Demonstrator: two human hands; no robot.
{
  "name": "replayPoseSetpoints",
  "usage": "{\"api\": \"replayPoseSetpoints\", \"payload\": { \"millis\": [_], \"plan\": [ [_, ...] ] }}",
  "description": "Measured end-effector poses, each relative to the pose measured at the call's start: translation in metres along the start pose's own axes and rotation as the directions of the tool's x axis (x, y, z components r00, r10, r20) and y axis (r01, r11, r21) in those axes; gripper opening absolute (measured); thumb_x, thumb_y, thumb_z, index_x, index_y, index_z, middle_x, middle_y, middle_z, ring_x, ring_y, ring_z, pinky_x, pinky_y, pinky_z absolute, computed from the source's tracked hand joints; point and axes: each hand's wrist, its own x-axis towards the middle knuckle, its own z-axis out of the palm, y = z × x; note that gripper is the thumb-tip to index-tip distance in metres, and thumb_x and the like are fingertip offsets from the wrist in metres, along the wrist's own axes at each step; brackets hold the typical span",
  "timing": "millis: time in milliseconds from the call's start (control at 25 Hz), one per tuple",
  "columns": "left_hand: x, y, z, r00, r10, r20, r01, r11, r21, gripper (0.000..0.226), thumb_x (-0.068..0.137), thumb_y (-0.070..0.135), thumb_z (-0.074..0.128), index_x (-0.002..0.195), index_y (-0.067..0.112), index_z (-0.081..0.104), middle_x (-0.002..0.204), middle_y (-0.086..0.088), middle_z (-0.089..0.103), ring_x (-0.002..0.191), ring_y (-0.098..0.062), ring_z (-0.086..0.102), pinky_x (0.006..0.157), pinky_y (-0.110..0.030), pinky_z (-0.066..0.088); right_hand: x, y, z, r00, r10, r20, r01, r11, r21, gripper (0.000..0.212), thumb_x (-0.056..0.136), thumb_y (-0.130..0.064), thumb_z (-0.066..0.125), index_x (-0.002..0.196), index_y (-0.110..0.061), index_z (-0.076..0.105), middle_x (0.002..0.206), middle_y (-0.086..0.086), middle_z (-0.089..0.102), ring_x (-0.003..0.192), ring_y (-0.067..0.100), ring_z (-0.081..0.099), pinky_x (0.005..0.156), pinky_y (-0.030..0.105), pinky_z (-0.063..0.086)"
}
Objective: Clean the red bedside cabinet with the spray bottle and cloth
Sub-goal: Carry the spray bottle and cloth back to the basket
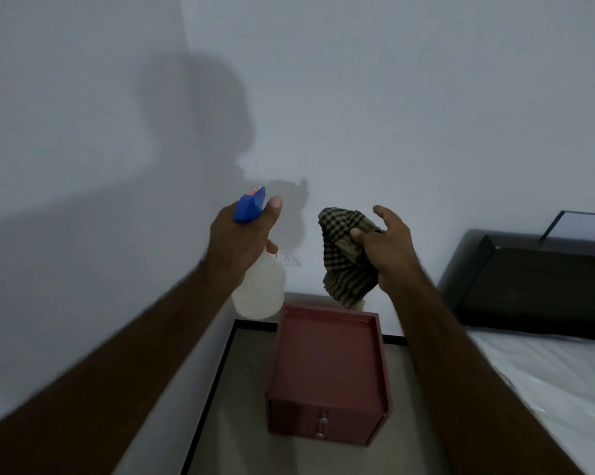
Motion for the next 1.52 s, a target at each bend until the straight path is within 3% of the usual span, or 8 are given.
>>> {"api": "replayPoseSetpoints", "payload": {
  "millis": [240, 400, 720, 1000, 1120, 1280, 1360, 1520],
  "plan": [
    [-0.014, 0.06, -0.012, 0.999, 0.055, 0.005, -0.054, 0.995, -0.084, 0.034, 0.092, 0.054, 0.063, 0.118, 0.032, 0.062, 0.08, -0.004, 0.066, 0.062, -0.018, 0.074, 0.078, -0.042, 0.062, -0.047, -0.066, -0.016, 0.979, 0.058, 0.194, -0.088, 0.984, 0.153, 0.088, 0.086, 0.004, 0.08, 0.158, -0.028, 0.04, 0.145, 0.015, 0.059, 0.101, 0.026, 0.073, 0.069, 0.035, 0.063],
    [-0.03, 0.08, -0.005, 0.999, 0.044, 0.03, -0.041, 0.994, -0.098, 0.052, 0.091, 0.057, 0.063, 0.133, 0.027, 0.057, 0.08, 0.001, 0.066, 0.066, -0.019, 0.074, 0.084, -0.04, 0.06, -0.07, -0.082, -0.032, 0.979, 0.051, 0.196, -0.087, 0.98, 0.179, 0.094, 0.084, 0.01, 0.079, 0.16, -0.026, 0.037, 0.143, 0.016, 0.06, 0.1, 0.027, 0.074, 0.067, 0.036, 0.063],
    [-0.078, 0.103, 0.027, 0.976, 0.141, 0.166, -0.113, 0.979, -0.167, 0.042, 0.09, 0.056, 0.064, 0.127, 0.037, 0.057, 0.082, -0.003, 0.061, 0.061, -0.017, 0.072, 0.086, -0.039, 0.057, -0.127, -0.086, -0.09, 0.998, -0.001, -0.058, 0.008, 0.992, 0.124, 0.09, 0.08, 0.007, 0.081, 0.154, -0.031, 0.046, 0.14, 0.009, 0.062, 0.109, 0.027, 0.07, 0.093, 0.047, 0.062],
    [-0.151, 0.12, 0.067, 0.909, 0.225, 0.352, -0.145, 0.96, -0.239, 0.053, 0.091, 0.055, 0.064, 0.139, 0.034, 0.055, 0.083, 0.002, 0.062, 0.062, -0.016, 0.072, 0.073, -0.022, 0.049, -0.201, -0.072, -0.156, 0.958, -0.001, -0.288, 0.036, 0.993, 0.116, 0.085, 0.08, 0.0, 0.083, 0.15, -0.034, 0.049, 0.144, 0.008, 0.059, 0.12, 0.029, 0.064, 0.099, 0.05, 0.058],
    [-0.185, 0.126, 0.09, 0.879, 0.231, 0.417, -0.13, 0.958, -0.256, 0.053, 0.09, 0.056, 0.065, 0.137, 0.033, 0.055, 0.085, 0.003, 0.064, 0.059, -0.013, 0.072, 0.075, -0.026, 0.053, -0.228, -0.062, -0.19, 0.932, -0.002, -0.363, 0.036, 0.996, 0.087, 0.084, 0.082, 0.0, 0.082, 0.152, -0.031, 0.048, 0.147, 0.007, 0.057, 0.123, 0.029, 0.061, 0.101, 0.05, 0.057],
    [-0.234, 0.131, 0.125, 0.826, 0.266, 0.497, -0.131, 0.948, -0.29, 0.014, 0.091, 0.055, 0.065, 0.099, 0.045, 0.06, 0.082, 0.002, 0.063, 0.06, -0.016, 0.072, 0.074, -0.029, 0.056, -0.264, -0.043, -0.243, 0.885, -0.004, -0.466, 0.03, 0.998, 0.05, 0.085, 0.083, 0.0, 0.08, 0.155, -0.027, 0.044, 0.149, 0.006, 0.055, 0.128, 0.028, 0.058, 0.105, 0.051, 0.055],
    [-0.264, 0.132, 0.149, 0.791, 0.284, 0.541, -0.134, 0.944, -0.3, 0.017, 0.091, 0.055, 0.064, 0.083, 0.044, 0.054, 0.078, 0.001, 0.063, 0.064, -0.02, 0.071, 0.068, -0.025, 0.053, -0.286, -0.025, -0.276, 0.852, 0.004, -0.524, 0.006, 1.0, 0.018, 0.081, 0.087, -0.001, 0.077, 0.156, -0.027, 0.043, 0.151, 0.004, 0.053, 0.131, 0.026, 0.056, 0.107, 0.049, 0.054],
    [-0.328, 0.121, 0.201, 0.729, 0.241, 0.641, -0.1, 0.963, -0.249, 0.036, 0.087, 0.061, 0.064, 0.092, 0.026, 0.062, 0.078, -0.001, 0.066, 0.063, -0.014, 0.072, 0.07, -0.031, 0.057, -0.328, 0.027, -0.347, 0.744, 0.06, -0.665, -0.066, 0.998, 0.016, 0.073, 0.091, -0.002, 0.07, 0.154, -0.029, 0.046, 0.153, 0.003, 0.052, 0.132, 0.026, 0.056, 0.107, 0.048, 0.054]
  ]
}}
